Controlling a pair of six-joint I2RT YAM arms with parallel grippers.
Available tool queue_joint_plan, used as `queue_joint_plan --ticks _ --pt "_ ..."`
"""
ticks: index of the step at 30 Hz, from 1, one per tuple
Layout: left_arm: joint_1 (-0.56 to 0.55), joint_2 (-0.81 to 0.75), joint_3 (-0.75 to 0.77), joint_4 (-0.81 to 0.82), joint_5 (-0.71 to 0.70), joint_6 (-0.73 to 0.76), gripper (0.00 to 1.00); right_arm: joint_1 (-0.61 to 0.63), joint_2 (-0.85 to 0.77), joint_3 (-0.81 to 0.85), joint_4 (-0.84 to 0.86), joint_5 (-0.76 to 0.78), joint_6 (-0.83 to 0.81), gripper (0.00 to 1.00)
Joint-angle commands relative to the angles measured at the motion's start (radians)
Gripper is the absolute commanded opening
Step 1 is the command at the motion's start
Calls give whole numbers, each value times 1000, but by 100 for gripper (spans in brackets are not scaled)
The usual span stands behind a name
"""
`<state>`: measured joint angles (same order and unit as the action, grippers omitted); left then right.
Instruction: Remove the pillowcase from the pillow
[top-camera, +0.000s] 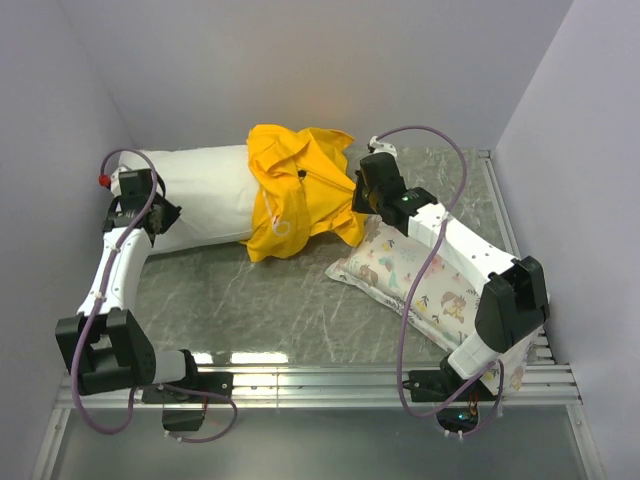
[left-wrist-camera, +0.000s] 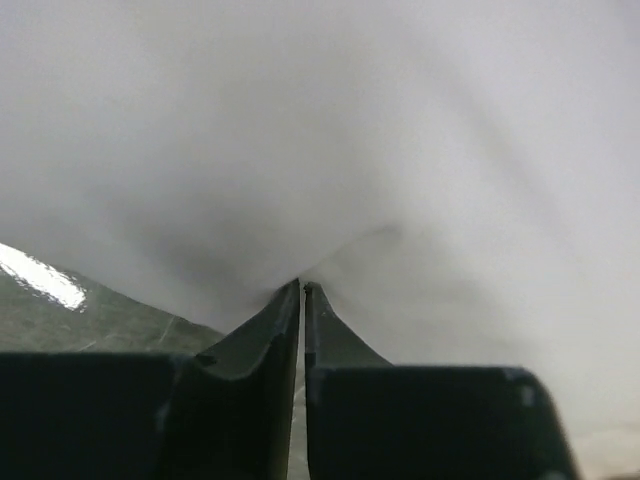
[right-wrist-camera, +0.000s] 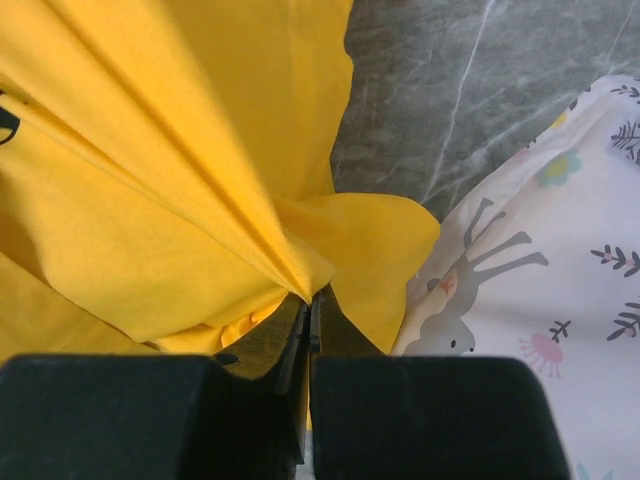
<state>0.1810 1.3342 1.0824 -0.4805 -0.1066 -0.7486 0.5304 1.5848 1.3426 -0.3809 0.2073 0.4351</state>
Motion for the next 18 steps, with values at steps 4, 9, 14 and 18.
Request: queue_joint_plan --ticks 4,9,14,18 --pt "-139 -147 65 -12 -143 78 45 40 -2 53 -6 95 -45 0" --pt "-345 -162 56 -6 -194 11 72 109 64 118 -51 141 -59 0" --pt "-475 -103 13 40 -238 -44 81 129 83 133 -52 138 -59 0" --pt "-499 -24 17 92 -266 -93 91 138 86 129 -58 144 -62 0"
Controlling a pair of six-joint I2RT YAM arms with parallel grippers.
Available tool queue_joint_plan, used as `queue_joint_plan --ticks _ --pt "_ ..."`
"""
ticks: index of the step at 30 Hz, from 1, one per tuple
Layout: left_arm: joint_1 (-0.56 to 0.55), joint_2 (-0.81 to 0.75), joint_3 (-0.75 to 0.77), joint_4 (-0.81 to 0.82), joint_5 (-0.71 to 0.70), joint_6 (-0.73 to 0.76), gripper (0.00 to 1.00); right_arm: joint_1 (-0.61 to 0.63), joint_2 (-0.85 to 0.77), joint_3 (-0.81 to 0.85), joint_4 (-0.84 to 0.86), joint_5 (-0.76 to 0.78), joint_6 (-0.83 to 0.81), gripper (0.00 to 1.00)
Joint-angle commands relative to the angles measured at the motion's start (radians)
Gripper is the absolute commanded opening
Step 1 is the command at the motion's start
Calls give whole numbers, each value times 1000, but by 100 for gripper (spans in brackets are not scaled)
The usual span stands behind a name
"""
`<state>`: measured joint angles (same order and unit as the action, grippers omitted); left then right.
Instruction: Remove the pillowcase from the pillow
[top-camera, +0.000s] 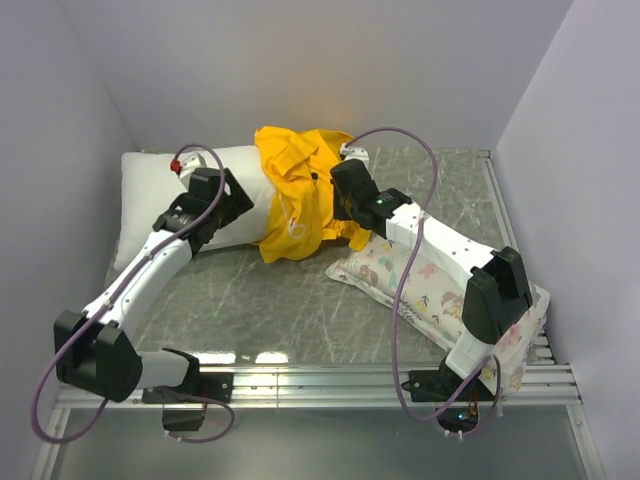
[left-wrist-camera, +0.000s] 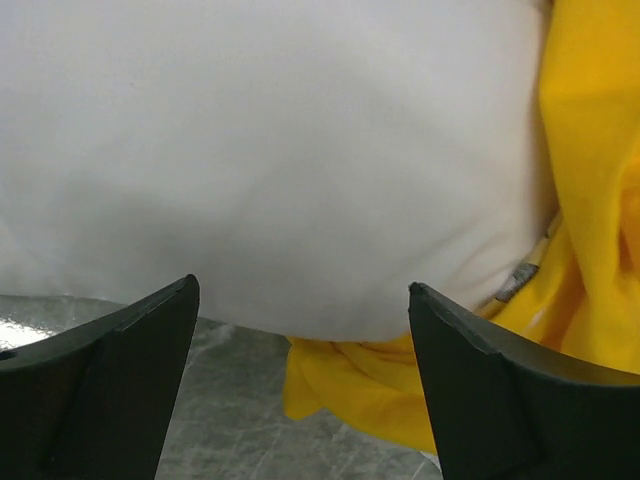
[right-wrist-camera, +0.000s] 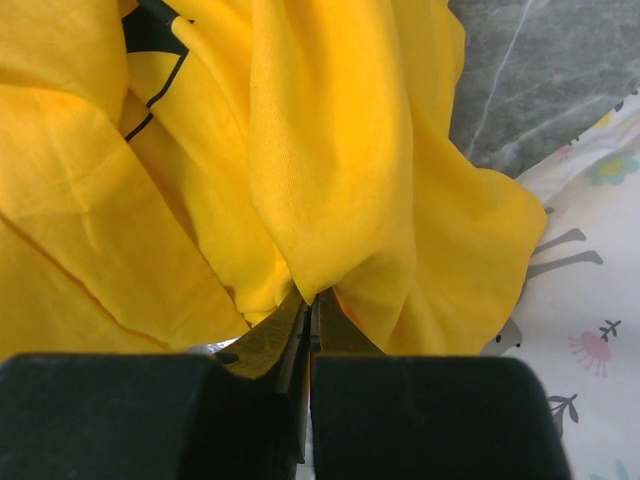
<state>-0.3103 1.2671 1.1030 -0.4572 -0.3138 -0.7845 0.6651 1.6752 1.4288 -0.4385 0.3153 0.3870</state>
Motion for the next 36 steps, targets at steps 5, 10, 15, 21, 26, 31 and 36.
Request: queue_joint_plan --ticks 5,10,15,21,26,31,36 --pt "-13 188 15 127 -51 -67 91 8 -20 16 3 34 -23 0" --pt "-13 275 6 126 -73 -71 36 8 -49 2 -5 34 -43 19" --pt "-13 265 -14 132 -81 -67 0 79 -114 5 -6 56 -66 68" --pt "-15 226 12 103 -79 -64 0 254 -11 116 -22 139 -59 83" --pt "-15 180 40 74 -76 -55 0 283 176 263 -71 149 -34 88" --pt "-3 115 122 12 -87 -15 0 208 307 306 -118 171 -30 65" --pt "68 69 161 -11 -36 14 0 145 250 257 -128 231 -48 10"
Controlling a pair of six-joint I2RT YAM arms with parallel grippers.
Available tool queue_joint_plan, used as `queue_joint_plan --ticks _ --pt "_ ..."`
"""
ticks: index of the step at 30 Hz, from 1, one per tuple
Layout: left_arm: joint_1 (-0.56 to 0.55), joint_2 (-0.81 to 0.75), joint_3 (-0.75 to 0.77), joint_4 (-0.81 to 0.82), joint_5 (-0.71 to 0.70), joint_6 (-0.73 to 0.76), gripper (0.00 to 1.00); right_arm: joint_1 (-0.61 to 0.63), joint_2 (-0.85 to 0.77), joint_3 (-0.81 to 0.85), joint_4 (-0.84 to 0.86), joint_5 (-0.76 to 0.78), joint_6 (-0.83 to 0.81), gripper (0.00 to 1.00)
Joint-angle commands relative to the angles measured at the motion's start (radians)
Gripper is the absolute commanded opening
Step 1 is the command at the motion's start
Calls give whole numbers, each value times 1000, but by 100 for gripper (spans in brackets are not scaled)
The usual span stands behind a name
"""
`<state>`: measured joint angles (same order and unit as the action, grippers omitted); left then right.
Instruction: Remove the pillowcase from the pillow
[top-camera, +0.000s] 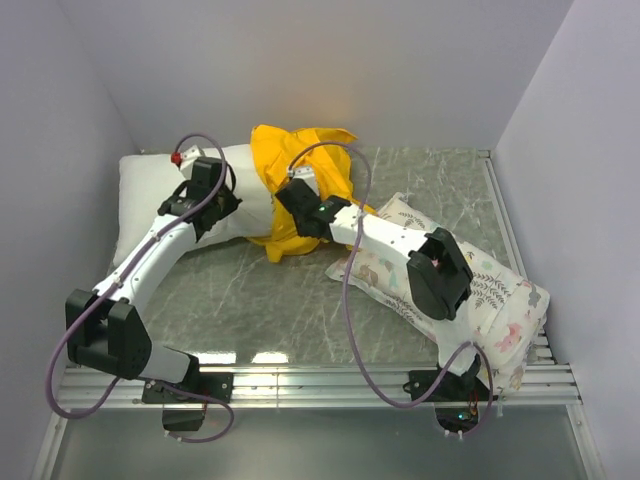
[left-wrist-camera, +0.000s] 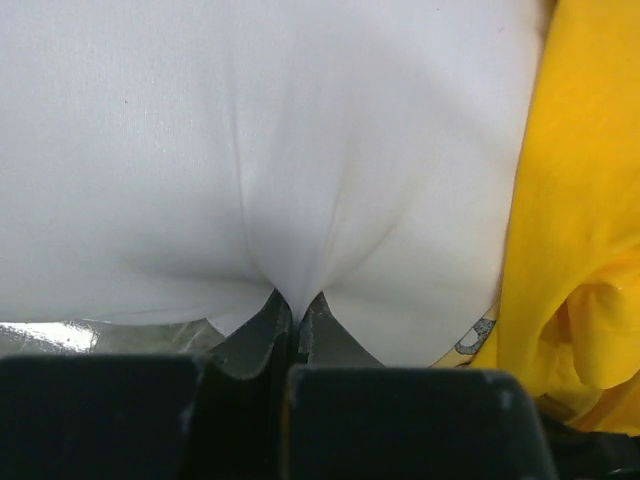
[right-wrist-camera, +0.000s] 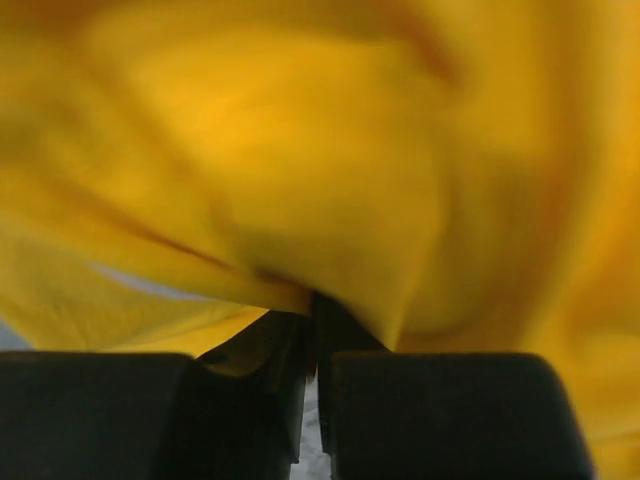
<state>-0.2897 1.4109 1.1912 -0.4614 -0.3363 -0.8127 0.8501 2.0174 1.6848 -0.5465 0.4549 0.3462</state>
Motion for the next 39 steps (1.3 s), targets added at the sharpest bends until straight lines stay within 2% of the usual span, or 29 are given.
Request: queue_joint_plan --ticks 1,4,9,12,19,23,24,27,28,30,31,34,36,39 --pt "63 -90 83 -11 -4 49 0 -64 -112 -31 -15 99 -12 5" --pt "174 -136 88 -25 69 70 0 -115 -195 -95 -3 108 -21 1" --pt "413 -188 103 -43 171 102 0 -252 -305 -160 10 94 -29 0" --pt "484 -194 114 -51 207 113 0 -308 -330 -175 11 81 -27 0" --pt "512 -205 19 -28 238 121 0 -422 -321 -207 28 -10 -6 0" --pt "509 -231 -79 18 327 107 1 -395 -351 -266 91 -120 -9 1" --pt "495 -245 -100 27 348 106 1 -385 -355 -273 98 -137 -7 4" --pt "448 -286 -195 35 344 98 1 -352 -382 -277 95 -148 -16 25" --pt "437 -299 -214 40 338 93 1 -339 -394 -275 92 -141 -16 39" --pt "416 -325 -249 49 339 86 0 -289 -457 -280 109 -128 -13 50" --pt "411 -332 -280 52 339 77 1 -261 -489 -274 115 -93 -16 60" --pt "402 -346 -323 78 341 55 1 -108 -479 -185 70 63 -32 73" --pt "388 -349 -334 87 345 46 1 -21 -419 -114 47 90 -44 76" --pt "366 -349 -325 83 339 40 0 36 -303 -15 -7 143 -49 79"
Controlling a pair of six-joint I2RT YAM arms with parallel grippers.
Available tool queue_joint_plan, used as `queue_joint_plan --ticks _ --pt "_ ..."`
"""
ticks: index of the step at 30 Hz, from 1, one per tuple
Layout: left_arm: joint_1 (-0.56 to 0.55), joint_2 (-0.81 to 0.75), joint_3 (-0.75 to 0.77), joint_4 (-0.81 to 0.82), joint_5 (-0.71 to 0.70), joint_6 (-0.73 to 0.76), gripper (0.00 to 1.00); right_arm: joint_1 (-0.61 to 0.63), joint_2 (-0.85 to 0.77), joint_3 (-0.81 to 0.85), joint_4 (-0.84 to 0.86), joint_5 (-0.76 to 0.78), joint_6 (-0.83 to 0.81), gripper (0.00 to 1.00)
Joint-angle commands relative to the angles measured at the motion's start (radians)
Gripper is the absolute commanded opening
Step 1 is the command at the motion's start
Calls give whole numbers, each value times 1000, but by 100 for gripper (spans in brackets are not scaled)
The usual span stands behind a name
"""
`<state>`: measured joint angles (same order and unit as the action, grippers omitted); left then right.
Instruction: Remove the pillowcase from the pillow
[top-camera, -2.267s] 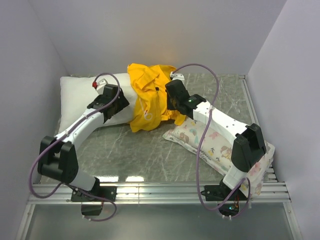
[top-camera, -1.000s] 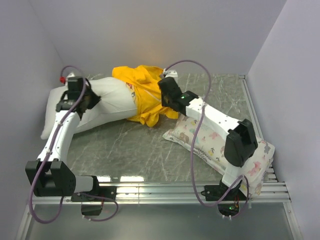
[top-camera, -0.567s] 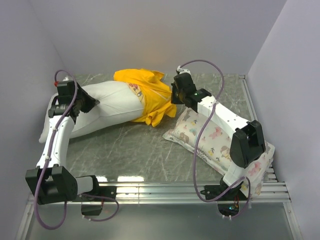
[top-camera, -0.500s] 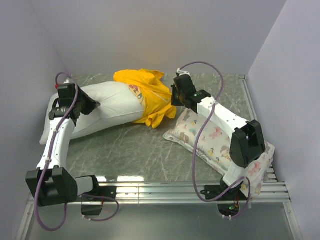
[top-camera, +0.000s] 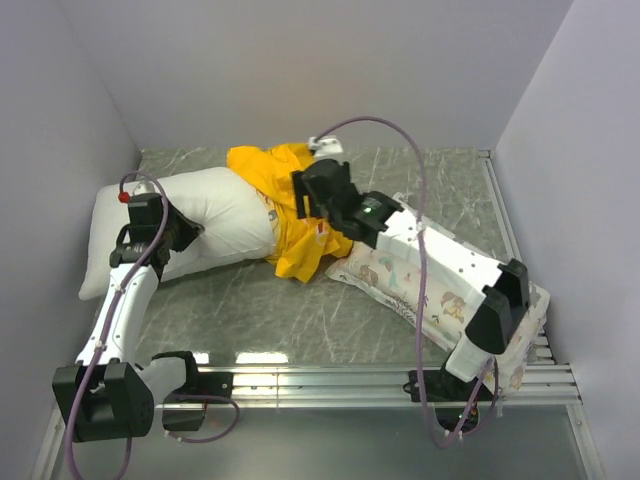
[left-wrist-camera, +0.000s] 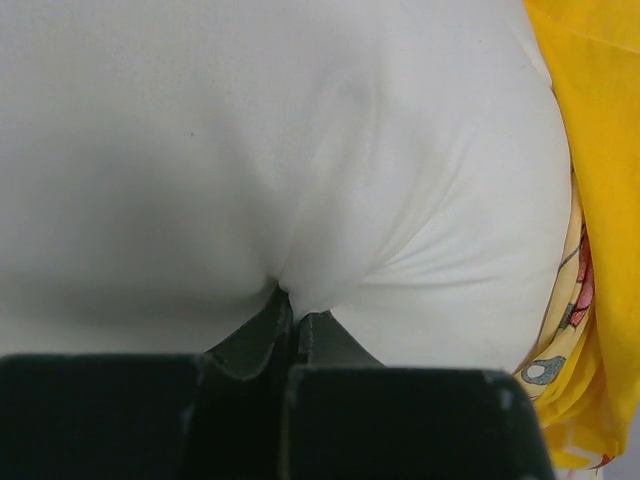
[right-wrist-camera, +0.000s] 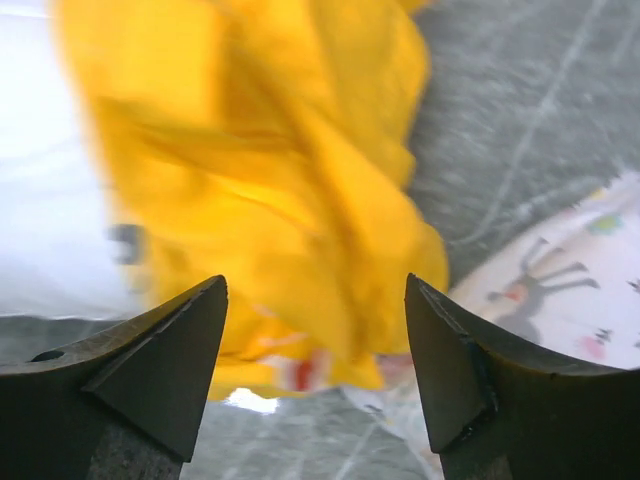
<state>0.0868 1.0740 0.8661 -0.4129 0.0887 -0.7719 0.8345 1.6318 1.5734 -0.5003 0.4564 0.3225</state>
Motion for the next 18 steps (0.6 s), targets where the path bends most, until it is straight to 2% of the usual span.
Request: queue_joint_plan --ticks 1,5,10,11,13,14,15,16,18 --pt "-13 -14 4 31 -86 -1 0 84 133 115 -63 159 -26 80" --pt "-28 -13 5 28 -86 -3 0 130 230 181 -53 150 -45 82" --pt "-29 -16 8 22 -86 0 1 146 376 287 -125 169 -57 84" --pt "-28 -17 13 7 -86 2 1 132 387 287 -138 186 -54 84" --pt "-28 -20 33 -6 -135 13 0 104 379 257 -162 211 -42 76" --pt "-27 -22 42 -12 -144 16 0 68 366 229 -158 211 -31 70" --pt "-21 -19 62 -24 -150 20 0 49 346 167 -140 212 -23 58" --pt "-15 -17 73 -29 -153 35 0 28 298 131 -129 221 -17 26" --pt "31 -13 103 -41 -149 51 0 -46 248 33 -98 220 -5 10"
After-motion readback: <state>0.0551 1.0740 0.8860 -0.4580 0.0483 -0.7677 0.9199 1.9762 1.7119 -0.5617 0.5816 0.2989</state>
